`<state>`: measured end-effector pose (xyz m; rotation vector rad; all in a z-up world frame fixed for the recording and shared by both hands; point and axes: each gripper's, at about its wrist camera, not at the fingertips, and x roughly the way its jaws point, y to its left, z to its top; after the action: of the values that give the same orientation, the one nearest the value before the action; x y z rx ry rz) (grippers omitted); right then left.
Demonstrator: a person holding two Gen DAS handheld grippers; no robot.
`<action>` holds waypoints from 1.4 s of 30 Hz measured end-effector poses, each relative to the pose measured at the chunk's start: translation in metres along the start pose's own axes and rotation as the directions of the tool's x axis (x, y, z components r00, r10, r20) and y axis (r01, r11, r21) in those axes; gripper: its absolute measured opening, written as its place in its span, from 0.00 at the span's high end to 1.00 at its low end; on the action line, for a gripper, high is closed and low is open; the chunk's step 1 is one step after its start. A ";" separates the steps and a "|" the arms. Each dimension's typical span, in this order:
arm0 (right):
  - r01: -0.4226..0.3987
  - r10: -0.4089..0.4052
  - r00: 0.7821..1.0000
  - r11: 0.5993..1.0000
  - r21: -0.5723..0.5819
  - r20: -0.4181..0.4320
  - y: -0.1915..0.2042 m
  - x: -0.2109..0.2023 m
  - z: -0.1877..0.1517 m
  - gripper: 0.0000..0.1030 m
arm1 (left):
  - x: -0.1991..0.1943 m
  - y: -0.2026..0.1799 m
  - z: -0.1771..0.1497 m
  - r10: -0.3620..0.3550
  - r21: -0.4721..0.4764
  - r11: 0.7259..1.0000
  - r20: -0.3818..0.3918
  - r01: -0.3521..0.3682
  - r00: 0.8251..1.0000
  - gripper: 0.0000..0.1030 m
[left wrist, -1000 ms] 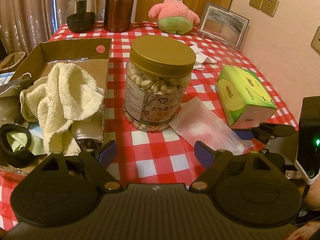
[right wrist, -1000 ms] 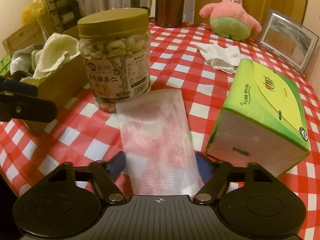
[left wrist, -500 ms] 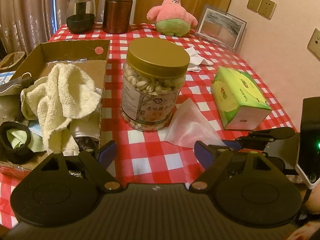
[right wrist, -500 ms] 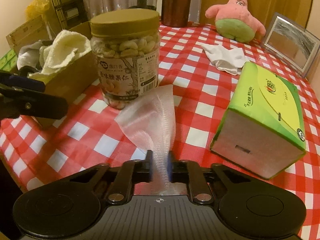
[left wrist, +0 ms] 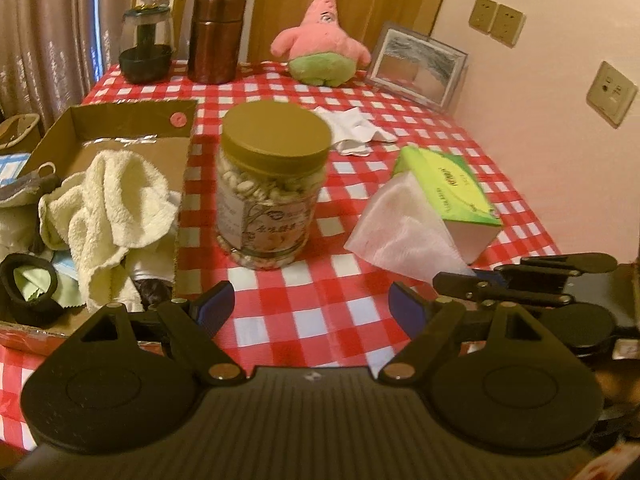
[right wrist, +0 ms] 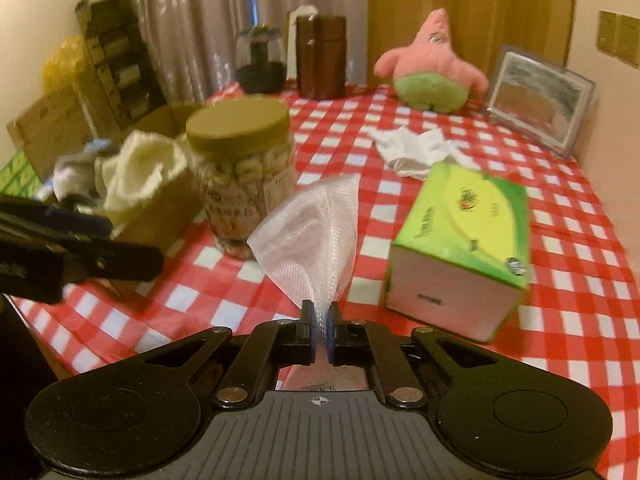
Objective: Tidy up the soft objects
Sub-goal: 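Close the right gripper on the clear plastic bag and lift it, then reach the left gripper to the white cloth and close on it while the right holds the bag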
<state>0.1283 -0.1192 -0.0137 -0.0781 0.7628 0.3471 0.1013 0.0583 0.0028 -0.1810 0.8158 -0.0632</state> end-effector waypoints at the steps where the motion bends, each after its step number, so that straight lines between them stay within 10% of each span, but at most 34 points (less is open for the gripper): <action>1: -0.004 0.004 1.000 1.000 0.006 0.007 -0.001 -0.006 0.001 0.95 | -0.002 -0.003 0.001 -0.004 0.005 1.000 0.003 0.004 1.000 0.20; 27: 0.026 -0.038 0.990 0.996 0.085 0.133 -0.042 -0.106 0.040 0.95 | -0.031 -0.059 0.036 -0.077 0.137 0.988 0.043 0.070 0.996 0.20; 42: 0.059 -0.072 0.988 0.993 0.101 0.136 -0.117 -0.075 0.108 0.95 | 0.034 -0.059 0.153 -0.083 0.254 0.964 -0.002 0.081 0.997 0.20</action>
<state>0.1893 -0.2290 0.1099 0.0127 0.6365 0.2498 0.2372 0.0171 0.0919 0.0279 0.7838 -0.2439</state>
